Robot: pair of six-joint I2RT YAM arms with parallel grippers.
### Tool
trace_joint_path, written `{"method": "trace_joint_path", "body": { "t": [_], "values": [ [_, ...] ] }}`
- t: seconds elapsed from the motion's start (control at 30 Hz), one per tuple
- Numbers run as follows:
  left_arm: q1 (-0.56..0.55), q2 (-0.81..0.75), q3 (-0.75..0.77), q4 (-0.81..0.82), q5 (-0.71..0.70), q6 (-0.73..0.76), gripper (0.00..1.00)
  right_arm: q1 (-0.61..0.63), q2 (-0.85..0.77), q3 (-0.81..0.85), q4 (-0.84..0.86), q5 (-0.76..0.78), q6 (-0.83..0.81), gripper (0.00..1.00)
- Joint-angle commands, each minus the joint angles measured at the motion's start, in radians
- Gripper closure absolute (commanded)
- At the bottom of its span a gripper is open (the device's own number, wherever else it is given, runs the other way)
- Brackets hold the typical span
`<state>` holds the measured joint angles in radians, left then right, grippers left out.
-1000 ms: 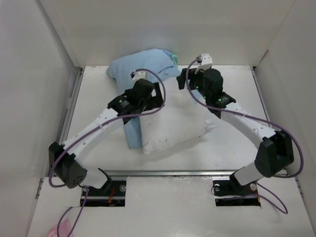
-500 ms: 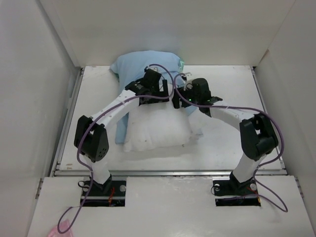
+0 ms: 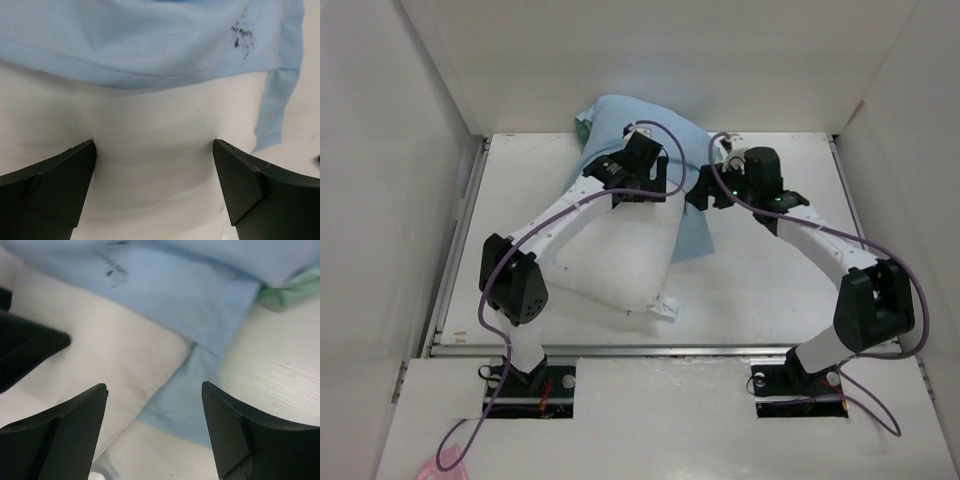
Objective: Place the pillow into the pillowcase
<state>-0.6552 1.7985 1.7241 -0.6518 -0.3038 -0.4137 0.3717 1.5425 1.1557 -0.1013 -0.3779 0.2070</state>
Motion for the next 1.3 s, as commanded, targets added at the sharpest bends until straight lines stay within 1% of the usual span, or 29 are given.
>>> {"method": "trace_joint_path", "body": {
  "t": [0.0, 0.03, 0.07, 0.13, 0.23, 0.27, 0.3, 0.33, 0.37, 0.4, 0.43, 0.47, 0.5, 0.53, 0.6, 0.63, 0.7, 0.73, 0.8, 0.83, 0.87, 0.9, 0.97, 1.0, 1.03, 1.07, 1.1, 1.2, 1.27],
  "values": [
    [-0.024, 0.076, 0.04, -0.02, 0.015, 0.067, 0.0, -0.069, -0.041, -0.033, -0.025, 0.054, 0.012, 0.18],
    [-0.024, 0.113, 0.073, -0.032, 0.029, 0.088, 0.0, -0.083, -0.021, -0.033, -0.037, 0.065, 0.023, 0.18],
    [-0.038, 0.113, 0.087, -0.032, 0.041, 0.089, 0.0, -0.096, -0.009, -0.033, -0.037, 0.065, 0.023, 0.18],
    [-0.053, 0.178, 0.127, -0.046, 0.055, 0.118, 0.0, -0.115, 0.025, -0.033, -0.005, 0.074, 0.023, 0.18],
    [-0.076, 0.269, 0.196, -0.065, 0.068, 0.15, 0.0, -0.116, 0.14, 0.018, 0.084, 0.065, 0.013, 0.18],
    [-0.077, 0.292, 0.206, -0.065, 0.068, 0.15, 0.0, -0.116, 0.178, 0.072, 0.084, 0.047, 0.012, 0.2],
    [-0.077, 0.315, 0.218, -0.065, 0.068, 0.16, 0.0, -0.116, 0.247, 0.093, 0.103, 0.031, 0.012, 0.22],
    [-0.066, 0.364, 0.218, -0.065, 0.087, 0.161, 0.16, -0.116, 0.275, 0.105, 0.126, 0.021, 0.012, 0.25],
    [-0.048, 0.387, 0.218, -0.051, 0.112, 0.179, 0.51, -0.116, 0.3, 0.122, 0.144, -0.011, 0.012, 0.28],
    [-0.035, 0.407, 0.218, -0.033, 0.132, 0.179, 1.0, -0.116, 0.341, 0.122, 0.173, -0.012, 0.012, 0.33],
    [-0.023, 0.427, 0.229, -0.032, 0.111, 0.161, 1.0, -0.116, 0.356, 0.131, 0.186, -0.027, 0.012, 0.43],
    [-0.014, 0.45, 0.229, -0.032, 0.094, 0.161, 1.0, -0.116, 0.369, 0.131, 0.186, -0.027, 0.012, 0.47],
    [0.0, 0.45, 0.239, -0.017, 0.071, 0.151, 1.0, -0.116, 0.378, 0.131, 0.201, -0.036, 0.012, 0.53],
    [0.009, 0.45, 0.239, -0.003, 0.052, 0.141, 1.0, -0.116, 0.378, 0.131, 0.227, -0.036, 0.003, 0.74],
    [0.043, 0.406, 0.239, 0.045, 0.061, 0.121, 1.0, -0.116, 0.378, 0.093, 0.247, -0.061, 0.003, 0.98],
    [0.057, 0.386, 0.239, 0.067, 0.061, 0.098, 1.0, -0.116, 0.345, 0.075, 0.27, -0.061, 0.003, 1.0],
    [0.09, 0.336, 0.239, 0.102, 0.098, 0.073, 1.0, -0.116, 0.297, 0.033, 0.27, -0.091, -0.006, 1.0],
    [0.091, 0.322, 0.262, 0.125, 0.098, 0.053, 1.0, -0.116, 0.227, -0.022, 0.27, -0.104, -0.006, 1.0],
    [0.101, 0.3, 0.294, 0.139, 0.077, 0.044, 1.0, -0.116, 0.138, -0.12, 0.27, -0.148, -0.006, 1.0],
    [0.101, 0.283, 0.31, 0.152, 0.062, 0.029, 1.0, -0.116, 0.09, -0.149, 0.256, -0.148, -0.006, 1.0],
    [0.101, 0.283, 0.325, 0.161, 0.049, 0.029, 1.0, -0.102, -0.003, -0.174, 0.218, -0.148, 0.005, 1.0],
    [0.101, 0.271, 0.35, 0.161, 0.04, 0.029, 1.0, -0.091, -0.046, -0.195, 0.189, -0.157, 0.005, 1.0],
    [0.101, 0.26, 0.359, 0.182, 0.016, 0.01, 1.0, -0.051, -0.129, -0.238, 0.129, -0.158, -0.006, 1.0],
    [0.101, 0.248, 0.368, 0.191, 0.005, -0.011, 1.0, -0.031, -0.207, -0.247, 0.061, -0.174, -0.023, 1.0],
    [0.101, 0.248, 0.368, 0.201, -0.007, -0.028, 1.0, -0.007, -0.247, -0.248, 0.033, -0.183, -0.047, 1.0],
    [0.101, 0.248, 0.368, 0.211, -0.008, -0.054, 1.0, 0.053, -0.286, -0.275, 0.011, -0.212, -0.064, 1.0],
    [0.101, 0.248, 0.368, 0.221, -0.008, -0.068, 1.0, 0.084, -0.355, -0.286, -0.02, -0.237, -0.089, 1.0],
    [0.089, 0.248, 0.368, 0.221, -0.038, -0.091, 1.0, 0.174, -0.429, -0.348, -0.009, -0.276, -0.13, 1.0],
    [0.078, 0.257, 0.347, 0.221, -0.051, -0.112, 1.0, 0.174, -0.444, -0.393, 0.063, -0.259, -0.12, 1.0]
  ]
}}
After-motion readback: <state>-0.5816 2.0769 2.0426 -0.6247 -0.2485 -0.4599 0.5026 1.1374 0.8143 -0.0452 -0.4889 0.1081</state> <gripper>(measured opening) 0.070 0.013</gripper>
